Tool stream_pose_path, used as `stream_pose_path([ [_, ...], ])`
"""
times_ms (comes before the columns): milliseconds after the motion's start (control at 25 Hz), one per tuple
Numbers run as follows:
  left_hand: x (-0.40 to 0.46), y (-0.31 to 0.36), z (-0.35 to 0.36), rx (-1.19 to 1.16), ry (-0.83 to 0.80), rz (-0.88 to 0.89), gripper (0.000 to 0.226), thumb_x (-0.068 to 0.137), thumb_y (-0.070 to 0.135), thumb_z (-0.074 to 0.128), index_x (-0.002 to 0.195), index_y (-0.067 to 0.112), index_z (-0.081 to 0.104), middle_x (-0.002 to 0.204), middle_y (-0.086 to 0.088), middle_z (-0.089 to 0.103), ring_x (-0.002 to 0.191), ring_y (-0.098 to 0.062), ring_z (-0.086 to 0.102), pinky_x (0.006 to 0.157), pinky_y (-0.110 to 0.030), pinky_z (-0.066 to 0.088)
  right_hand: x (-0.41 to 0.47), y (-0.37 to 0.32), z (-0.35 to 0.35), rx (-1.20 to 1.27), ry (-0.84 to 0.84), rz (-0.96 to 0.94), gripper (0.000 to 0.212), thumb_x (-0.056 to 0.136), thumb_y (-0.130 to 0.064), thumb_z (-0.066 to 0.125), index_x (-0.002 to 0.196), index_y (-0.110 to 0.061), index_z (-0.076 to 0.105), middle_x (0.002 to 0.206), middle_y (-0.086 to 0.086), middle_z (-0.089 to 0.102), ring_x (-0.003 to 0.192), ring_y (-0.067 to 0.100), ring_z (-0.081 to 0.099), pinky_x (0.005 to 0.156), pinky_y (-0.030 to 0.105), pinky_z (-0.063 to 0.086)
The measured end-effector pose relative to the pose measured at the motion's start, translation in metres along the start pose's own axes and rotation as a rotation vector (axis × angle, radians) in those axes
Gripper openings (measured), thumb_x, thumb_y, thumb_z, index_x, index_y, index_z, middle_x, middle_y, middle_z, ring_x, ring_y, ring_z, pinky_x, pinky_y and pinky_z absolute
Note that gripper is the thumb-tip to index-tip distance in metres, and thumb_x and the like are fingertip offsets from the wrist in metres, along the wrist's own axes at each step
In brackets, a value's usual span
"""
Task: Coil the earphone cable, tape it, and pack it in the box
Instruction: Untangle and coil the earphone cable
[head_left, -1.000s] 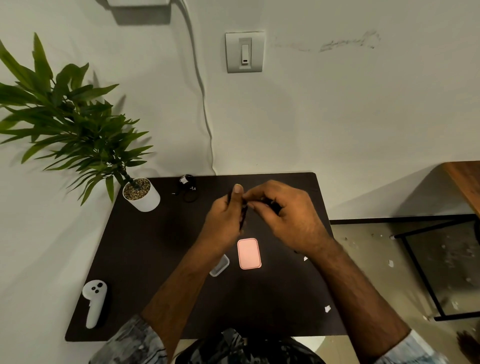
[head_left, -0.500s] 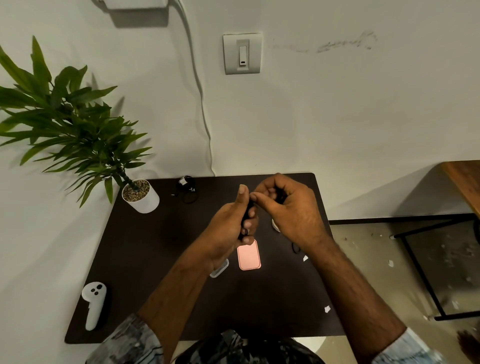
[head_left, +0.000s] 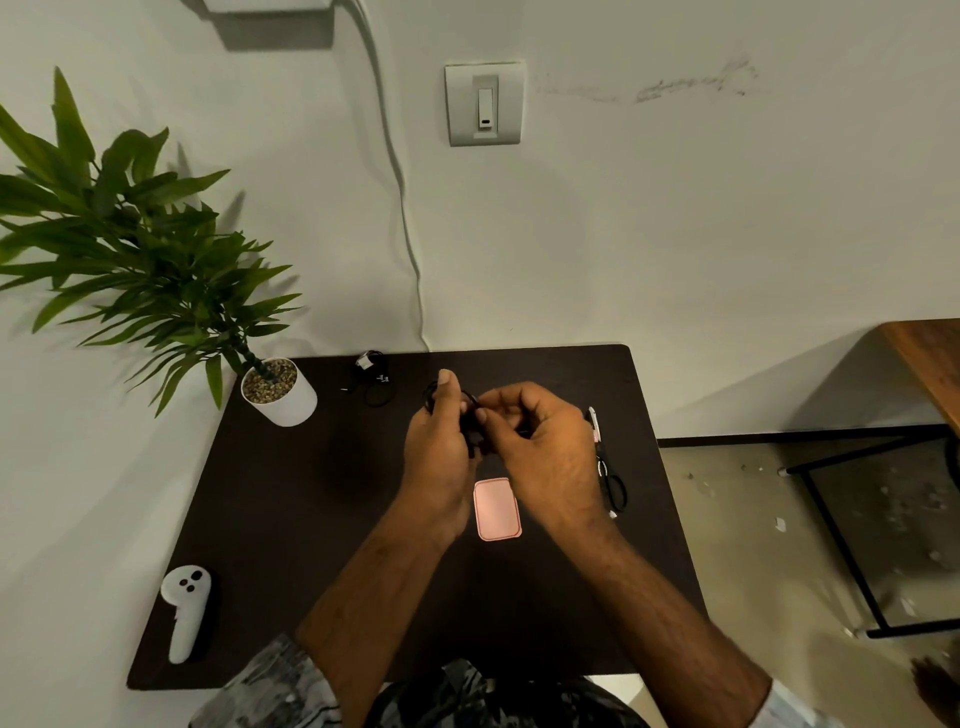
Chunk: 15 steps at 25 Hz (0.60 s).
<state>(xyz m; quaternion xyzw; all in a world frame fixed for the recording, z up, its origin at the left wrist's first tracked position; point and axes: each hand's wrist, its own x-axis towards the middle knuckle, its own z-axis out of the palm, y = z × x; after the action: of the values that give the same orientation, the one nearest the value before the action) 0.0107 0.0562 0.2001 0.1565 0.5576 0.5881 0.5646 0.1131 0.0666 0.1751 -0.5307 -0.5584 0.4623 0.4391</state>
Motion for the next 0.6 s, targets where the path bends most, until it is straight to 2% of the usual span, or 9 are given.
stream_pose_path([
  [120,0.0,-0.001,-0.002,-0.024,0.052,-0.017,0.04,0.103,0.047,0.051,0.085,0.012,0.057,0.078,-0.01,0.07,0.075,-0.021,0.073,0.074,-0.036,0.06,-0.006,-0.002,0.006,-0.002,-0.025,-0.023,0.017,0.095,-0.017,0.077,0.11,-0.025,0.079,0.095,-0.014,0.079,0.092,0.0,0.075,0.084,0.026,0.064],
  [240,0.002,0.003,-0.005,-0.115,0.052,-0.075,0.041,0.099,0.052,0.055,0.088,0.013,0.061,0.096,-0.016,0.07,0.093,-0.031,0.075,0.078,-0.041,0.062,-0.012,-0.002,0.011,-0.085,-0.065,-0.088,0.028,0.095,-0.031,0.075,0.122,-0.037,0.072,0.109,-0.021,0.076,0.105,-0.003,0.07,0.089,0.019,0.06],
  [280,0.003,0.003,-0.006,-0.129,0.051,-0.084,0.042,0.098,0.054,0.056,0.088,0.013,0.061,0.099,-0.017,0.067,0.094,-0.033,0.072,0.079,-0.042,0.061,-0.014,-0.002,0.011,-0.104,-0.076,-0.096,0.031,0.095,-0.035,0.074,0.126,-0.038,0.07,0.113,-0.021,0.075,0.106,-0.003,0.07,0.088,0.017,0.059],
  [400,0.005,0.002,-0.008,-0.167,0.038,-0.095,0.05,0.097,0.056,0.056,0.11,0.009,0.065,0.106,-0.016,0.063,0.093,-0.03,0.067,0.082,-0.043,0.06,-0.015,-0.003,0.014,-0.101,-0.106,-0.101,0.035,0.098,-0.033,0.072,0.132,-0.035,0.066,0.118,-0.017,0.073,0.104,-0.003,0.07,0.085,0.016,0.059],
  [520,0.002,0.002,-0.008,-0.259,0.006,-0.131,0.059,0.097,0.057,0.054,0.124,0.006,0.065,0.101,-0.013,0.074,0.09,-0.025,0.078,0.065,-0.038,0.063,-0.014,-0.003,0.018,-0.105,-0.102,-0.131,0.035,0.098,-0.027,0.072,0.133,-0.03,0.066,0.122,-0.017,0.072,0.109,-0.003,0.069,0.09,0.019,0.059],
  [600,0.003,0.0,-0.008,-0.279,-0.006,-0.141,0.055,0.097,0.058,0.054,0.115,0.008,0.069,0.094,-0.009,0.076,0.086,-0.023,0.079,0.062,-0.036,0.062,-0.013,-0.001,0.02,-0.101,-0.081,-0.143,0.035,0.098,-0.025,0.073,0.132,-0.028,0.067,0.123,-0.017,0.073,0.111,-0.004,0.068,0.091,0.017,0.057],
])
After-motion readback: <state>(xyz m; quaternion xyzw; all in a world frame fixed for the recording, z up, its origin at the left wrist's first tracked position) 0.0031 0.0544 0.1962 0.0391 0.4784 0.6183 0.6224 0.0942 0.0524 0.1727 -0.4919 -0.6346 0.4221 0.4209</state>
